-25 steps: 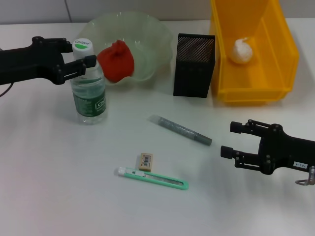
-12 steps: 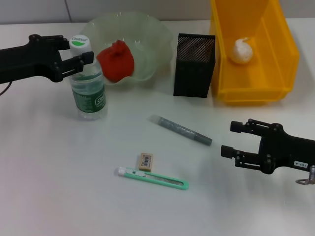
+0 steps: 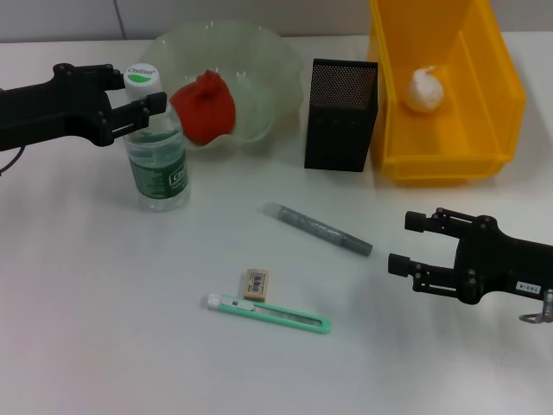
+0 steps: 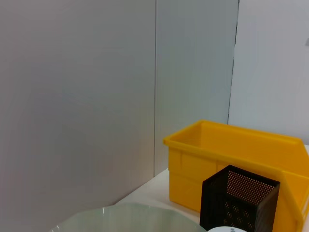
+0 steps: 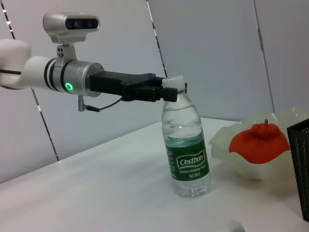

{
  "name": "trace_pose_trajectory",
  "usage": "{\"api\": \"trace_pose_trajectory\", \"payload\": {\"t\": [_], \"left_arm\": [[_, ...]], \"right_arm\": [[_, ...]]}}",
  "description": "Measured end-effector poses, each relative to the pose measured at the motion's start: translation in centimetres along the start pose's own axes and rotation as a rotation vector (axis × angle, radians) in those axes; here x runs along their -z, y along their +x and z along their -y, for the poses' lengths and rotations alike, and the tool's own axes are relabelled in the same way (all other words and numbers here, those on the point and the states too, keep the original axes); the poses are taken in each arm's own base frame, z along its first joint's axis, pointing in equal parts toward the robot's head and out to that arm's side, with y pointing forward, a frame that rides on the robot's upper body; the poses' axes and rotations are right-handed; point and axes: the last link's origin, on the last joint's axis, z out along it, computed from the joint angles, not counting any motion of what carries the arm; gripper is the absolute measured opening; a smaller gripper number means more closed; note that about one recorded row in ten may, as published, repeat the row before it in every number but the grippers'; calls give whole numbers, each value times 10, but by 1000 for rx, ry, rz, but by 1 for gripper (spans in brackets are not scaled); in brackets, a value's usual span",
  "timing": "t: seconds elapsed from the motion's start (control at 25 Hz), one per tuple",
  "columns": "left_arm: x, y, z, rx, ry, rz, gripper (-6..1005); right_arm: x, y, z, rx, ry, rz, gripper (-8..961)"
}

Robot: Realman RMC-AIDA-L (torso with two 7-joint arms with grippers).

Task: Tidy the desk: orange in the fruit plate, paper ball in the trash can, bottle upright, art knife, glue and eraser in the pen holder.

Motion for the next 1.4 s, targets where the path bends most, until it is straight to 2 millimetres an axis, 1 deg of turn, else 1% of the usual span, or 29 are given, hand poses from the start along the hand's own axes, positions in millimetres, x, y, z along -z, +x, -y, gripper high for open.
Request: {"api": "trace_pose_trajectory", "payload": {"t": [0.64,0.84,0.92,0.96,1.04,1.12,1.16,1.2,1.24,1.28,1.32,1.36,1.4], "left_arm": [[2,0,0,20,19,-30,453],[3,1,0,20,18,-39,686],[3,1,0,20,18,-39,710],[10,10,4,25,29,-103,723],[17,18,6,33,29,-163,747],[17,18,6,33,29,-163,772],[21,23,5,38,17,-197,784],[35,36,-5,40,-79,-292,784],[41,39,-15,33,-146,-321,784],[41,39,-15,33,-146,-321,784],[46,40,-24,25,-210,-341,783],[55,37,-39,20,-303,-357,783],[55,37,-39,20,-303,-357,783]], "right_arm": [[1,-1,1,0,2,-1,754],[1,-1,1,0,3,0,754],[1,-1,1,-1,3,0,753],[1,-1,1,-1,3,0,753],[1,-1,1,-1,3,0,753],[1,-1,1,0,3,1,753],[1,-2,2,0,3,1,753],[1,-3,2,-1,4,1,753],[1,-3,3,-3,4,1,753],[1,-3,3,-3,4,1,753],[1,-6,3,-5,1,4,753],[1,-7,3,-7,-1,9,753],[1,-7,3,-7,-1,9,753]]}}
